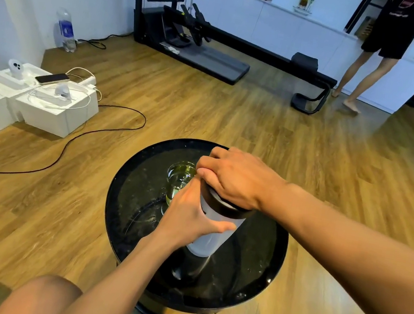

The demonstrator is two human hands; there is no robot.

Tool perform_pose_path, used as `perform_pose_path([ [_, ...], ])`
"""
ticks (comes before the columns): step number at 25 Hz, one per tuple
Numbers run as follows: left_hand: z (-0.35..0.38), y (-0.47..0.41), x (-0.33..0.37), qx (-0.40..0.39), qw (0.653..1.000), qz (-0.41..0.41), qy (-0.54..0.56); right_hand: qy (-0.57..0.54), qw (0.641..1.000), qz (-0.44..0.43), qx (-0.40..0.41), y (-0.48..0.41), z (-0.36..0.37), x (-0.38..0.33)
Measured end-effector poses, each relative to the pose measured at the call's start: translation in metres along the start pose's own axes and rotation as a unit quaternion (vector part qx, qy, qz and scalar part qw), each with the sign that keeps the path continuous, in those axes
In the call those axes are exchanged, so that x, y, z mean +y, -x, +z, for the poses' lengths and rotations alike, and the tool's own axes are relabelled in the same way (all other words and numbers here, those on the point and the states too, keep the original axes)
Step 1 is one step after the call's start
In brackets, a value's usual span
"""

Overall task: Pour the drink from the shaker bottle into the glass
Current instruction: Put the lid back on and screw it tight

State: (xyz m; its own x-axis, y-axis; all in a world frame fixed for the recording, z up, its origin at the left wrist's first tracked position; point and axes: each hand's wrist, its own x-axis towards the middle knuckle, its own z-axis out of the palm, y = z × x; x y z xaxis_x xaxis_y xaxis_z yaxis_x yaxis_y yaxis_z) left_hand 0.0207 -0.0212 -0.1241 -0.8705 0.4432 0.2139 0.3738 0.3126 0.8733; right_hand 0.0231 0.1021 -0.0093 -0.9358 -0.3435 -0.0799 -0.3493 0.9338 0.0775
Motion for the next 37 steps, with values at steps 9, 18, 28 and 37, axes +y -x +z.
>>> perform_pose_path([
  [9,0.001,0.003,0.001,-0.002,1.000,-0.001,0.008,-0.074,0.994,0.068,-0.031,-0.001,-0.008,0.001],
  [18,0.002,0.004,0.004,-0.004,1.000,-0.009,0.017,-0.171,0.974,0.144,-0.047,-0.006,-0.011,0.006],
  [28,0.007,0.004,0.004,0.000,0.999,-0.019,0.041,-0.193,0.959,0.208,0.023,0.000,-0.003,0.001],
  [37,0.012,0.006,0.007,0.022,0.999,-0.009,0.033,-0.199,0.957,0.207,0.047,-0.001,-0.001,-0.004],
])
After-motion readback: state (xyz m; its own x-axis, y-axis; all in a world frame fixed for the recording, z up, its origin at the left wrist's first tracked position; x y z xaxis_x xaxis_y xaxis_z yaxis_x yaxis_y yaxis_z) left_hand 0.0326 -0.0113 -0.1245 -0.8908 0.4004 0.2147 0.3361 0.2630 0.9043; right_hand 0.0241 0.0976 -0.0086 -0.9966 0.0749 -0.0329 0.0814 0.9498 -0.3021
